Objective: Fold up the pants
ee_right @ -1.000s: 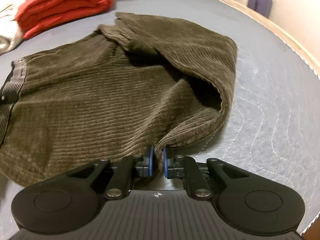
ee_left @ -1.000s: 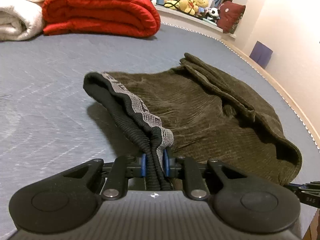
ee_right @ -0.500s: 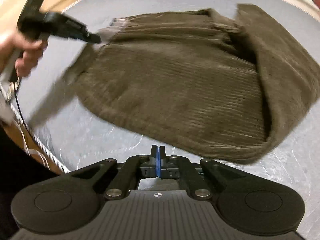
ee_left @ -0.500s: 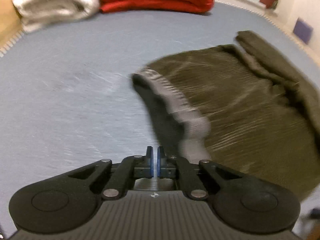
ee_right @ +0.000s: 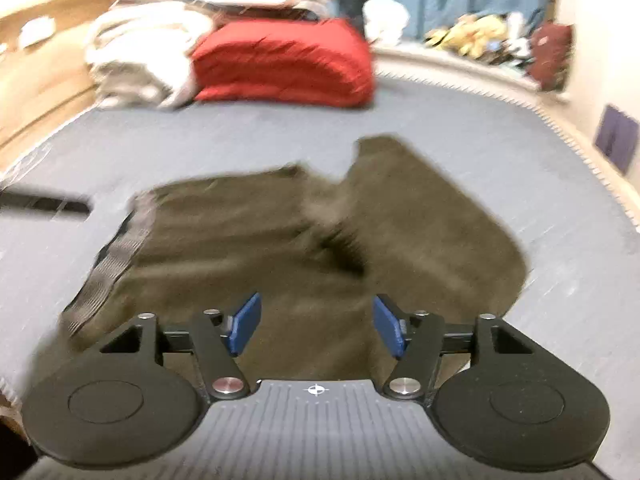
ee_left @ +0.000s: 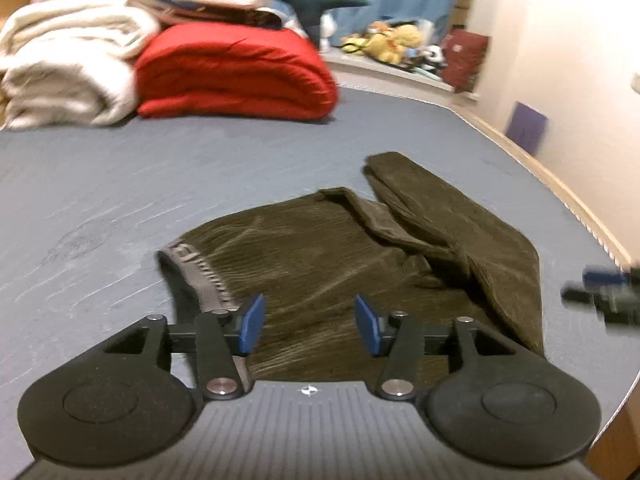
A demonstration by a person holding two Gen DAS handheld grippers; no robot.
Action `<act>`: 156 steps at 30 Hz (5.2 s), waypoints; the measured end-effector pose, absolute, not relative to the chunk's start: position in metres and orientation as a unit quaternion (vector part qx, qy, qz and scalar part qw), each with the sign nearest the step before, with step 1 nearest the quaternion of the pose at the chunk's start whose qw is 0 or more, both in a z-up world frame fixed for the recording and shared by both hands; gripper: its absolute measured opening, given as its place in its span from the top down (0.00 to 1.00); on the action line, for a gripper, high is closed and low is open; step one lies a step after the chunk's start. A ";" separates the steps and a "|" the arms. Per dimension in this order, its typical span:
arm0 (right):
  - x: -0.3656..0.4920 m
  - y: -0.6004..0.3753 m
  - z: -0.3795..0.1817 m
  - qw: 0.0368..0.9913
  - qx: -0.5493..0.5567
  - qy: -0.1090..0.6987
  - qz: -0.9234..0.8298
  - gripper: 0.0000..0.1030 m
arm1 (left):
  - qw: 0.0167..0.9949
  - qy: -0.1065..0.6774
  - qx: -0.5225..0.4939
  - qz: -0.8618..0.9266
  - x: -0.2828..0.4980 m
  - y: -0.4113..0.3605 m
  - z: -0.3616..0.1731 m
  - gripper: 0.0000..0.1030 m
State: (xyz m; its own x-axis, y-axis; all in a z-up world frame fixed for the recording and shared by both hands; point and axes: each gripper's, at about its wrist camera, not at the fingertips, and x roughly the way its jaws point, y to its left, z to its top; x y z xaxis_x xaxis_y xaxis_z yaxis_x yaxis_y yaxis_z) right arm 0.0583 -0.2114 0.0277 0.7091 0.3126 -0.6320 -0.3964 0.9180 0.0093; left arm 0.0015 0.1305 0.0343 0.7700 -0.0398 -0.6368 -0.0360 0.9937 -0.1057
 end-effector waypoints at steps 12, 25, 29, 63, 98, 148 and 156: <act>0.104 -0.247 -0.072 0.911 -0.111 0.373 0.132 0.30 | 0.902 0.432 -0.019 -0.005 0.055 0.091 -0.027 0.43; 0.114 -0.221 -0.090 0.888 -0.188 0.387 0.161 0.19 | 0.899 0.438 -0.007 0.000 0.071 0.085 -0.040 0.38; 0.114 -0.218 -0.100 0.879 -0.217 0.396 0.154 0.21 | 0.899 0.438 -0.008 0.005 0.071 0.086 -0.040 0.38; 0.065 -0.302 -0.036 0.919 -0.128 0.328 0.178 0.32 | 0.900 0.435 -0.014 -0.012 0.070 0.078 -0.032 0.37; 0.150 -0.300 -0.049 0.930 -0.038 0.354 0.092 0.91 | 0.900 0.435 -0.025 -0.002 0.073 0.086 -0.029 0.27; 0.119 -0.416 -0.018 0.968 0.108 0.189 0.121 0.94 | 0.899 0.438 -0.011 -0.005 0.085 0.085 -0.040 0.25; 0.060 -0.642 -0.093 0.863 0.354 0.200 -0.298 0.92 | 0.898 0.440 -0.005 -0.008 0.082 0.080 -0.042 0.25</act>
State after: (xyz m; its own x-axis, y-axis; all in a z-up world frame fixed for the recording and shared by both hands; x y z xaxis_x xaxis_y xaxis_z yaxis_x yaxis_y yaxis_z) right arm 0.0600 -0.6420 -0.0928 0.7422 -0.3730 -0.5568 0.6566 0.5709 0.4928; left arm 0.0818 0.0803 -0.0418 0.6119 -0.0197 -0.7907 0.0103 0.9998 -0.0169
